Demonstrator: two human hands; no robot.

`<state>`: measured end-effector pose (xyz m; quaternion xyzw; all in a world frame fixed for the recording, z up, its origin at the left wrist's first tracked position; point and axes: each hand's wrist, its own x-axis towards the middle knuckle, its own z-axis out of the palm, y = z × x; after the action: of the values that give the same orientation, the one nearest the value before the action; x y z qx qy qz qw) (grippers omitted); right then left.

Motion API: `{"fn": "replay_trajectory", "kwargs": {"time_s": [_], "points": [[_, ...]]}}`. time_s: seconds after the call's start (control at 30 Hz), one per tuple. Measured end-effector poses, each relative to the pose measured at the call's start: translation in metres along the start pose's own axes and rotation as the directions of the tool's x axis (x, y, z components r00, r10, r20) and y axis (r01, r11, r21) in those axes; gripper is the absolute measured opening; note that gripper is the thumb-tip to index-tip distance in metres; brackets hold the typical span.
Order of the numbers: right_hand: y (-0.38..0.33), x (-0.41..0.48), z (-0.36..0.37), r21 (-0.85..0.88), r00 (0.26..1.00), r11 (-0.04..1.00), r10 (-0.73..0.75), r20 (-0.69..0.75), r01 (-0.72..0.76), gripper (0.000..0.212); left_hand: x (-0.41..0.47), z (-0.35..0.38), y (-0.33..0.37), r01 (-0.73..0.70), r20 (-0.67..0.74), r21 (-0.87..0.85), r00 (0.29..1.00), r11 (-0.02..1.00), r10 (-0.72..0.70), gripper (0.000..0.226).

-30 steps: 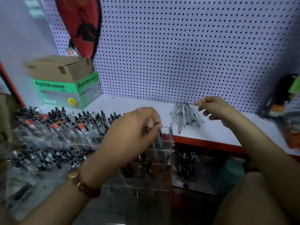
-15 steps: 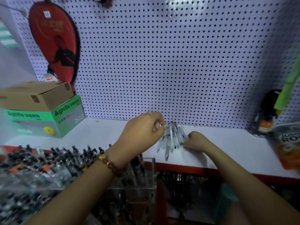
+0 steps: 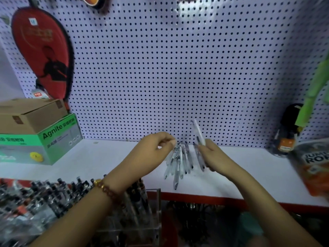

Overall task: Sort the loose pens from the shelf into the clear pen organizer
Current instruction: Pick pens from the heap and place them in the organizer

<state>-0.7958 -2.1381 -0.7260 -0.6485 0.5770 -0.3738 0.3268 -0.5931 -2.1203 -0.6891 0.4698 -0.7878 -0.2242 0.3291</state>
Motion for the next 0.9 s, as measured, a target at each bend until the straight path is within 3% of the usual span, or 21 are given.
{"fn": "replay_trajectory", "kwargs": {"time_s": [0.1, 0.23, 0.3, 0.33, 0.4, 0.47, 0.5, 0.57, 0.63, 0.7, 0.83, 0.9], "points": [[-0.026, -0.024, 0.017, 0.155, 0.974, 0.978, -0.162, 0.157, 0.137, 0.010, 0.006, 0.007, 0.009, 0.158, 0.113, -0.256, 0.985, 0.954, -0.133, 0.032], [-0.035, -0.041, 0.038, 0.236, 0.896, 0.938, -0.321, 0.308, 0.255, 0.038, 0.008, 0.015, 0.013, 0.171, 0.102, -0.513, 0.985, 0.841, -0.138, 0.019], [-0.041, -0.042, 0.033, 0.256, 0.895, 0.923, -0.355, 0.271, 0.288, 0.021, 0.008, 0.015, 0.013, 0.148, 0.097, -0.586, 0.989, 0.797, -0.113, 0.024], [-0.042, -0.038, 0.028, 0.276, 0.915, 0.918, -0.345, 0.208, 0.284, 0.018, 0.008, 0.014, 0.015, 0.141, 0.082, -0.599, 0.990, 0.788, -0.115, 0.025], [-0.028, -0.021, 0.016, 0.222, 0.963, 0.939, -0.269, -0.002, 0.263, 0.038, 0.007, 0.012, 0.018, 0.126, 0.028, -0.625, 0.990, 0.771, -0.139, 0.023], [0.001, 0.002, 0.006, -0.129, 0.967, 0.980, -0.173, -0.187, 0.150, 0.040, 0.005, 0.008, 0.019, 0.101, -0.017, -0.690, 0.988, 0.717, -0.156, 0.020], [0.017, 0.011, 0.003, -0.341, 0.970, 0.940, -0.090, -0.226, 0.008, 0.035, 0.003, 0.005, 0.020, 0.092, -0.026, -0.730, 0.986, 0.677, -0.162, 0.019], [0.045, 0.023, 0.004, -0.536, 0.968, 0.818, 0.094, -0.234, -0.209, 0.037, -0.001, 0.001, 0.020, 0.087, -0.038, -0.760, 0.983, 0.644, -0.178, 0.018], [0.058, 0.030, 0.007, -0.533, 0.956, 0.797, 0.191, -0.223, -0.284, 0.039, -0.005, -0.002, 0.020, 0.087, -0.053, -0.736, 0.981, 0.672, -0.184, 0.018], [0.064, 0.036, 0.010, -0.488, 0.951, 0.822, 0.199, -0.235, -0.293, 0.028, -0.009, -0.003, 0.019, 0.068, -0.066, -0.719, 0.984, 0.691, -0.164, 0.019], [0.063, 0.038, 0.010, -0.402, 0.942, 0.859, 0.236, -0.241, -0.318, 0.036, -0.016, -0.005, 0.021, 0.022, -0.089, -0.686, 0.990, 0.727, -0.114, 0.020], [0.046, 0.027, 0.006, -0.365, 0.946, 0.889, 0.187, -0.264, -0.278, 0.035, -0.021, -0.007, 0.023, 0.000, -0.094, -0.679, 0.992, 0.734, -0.087, 0.021]]}}
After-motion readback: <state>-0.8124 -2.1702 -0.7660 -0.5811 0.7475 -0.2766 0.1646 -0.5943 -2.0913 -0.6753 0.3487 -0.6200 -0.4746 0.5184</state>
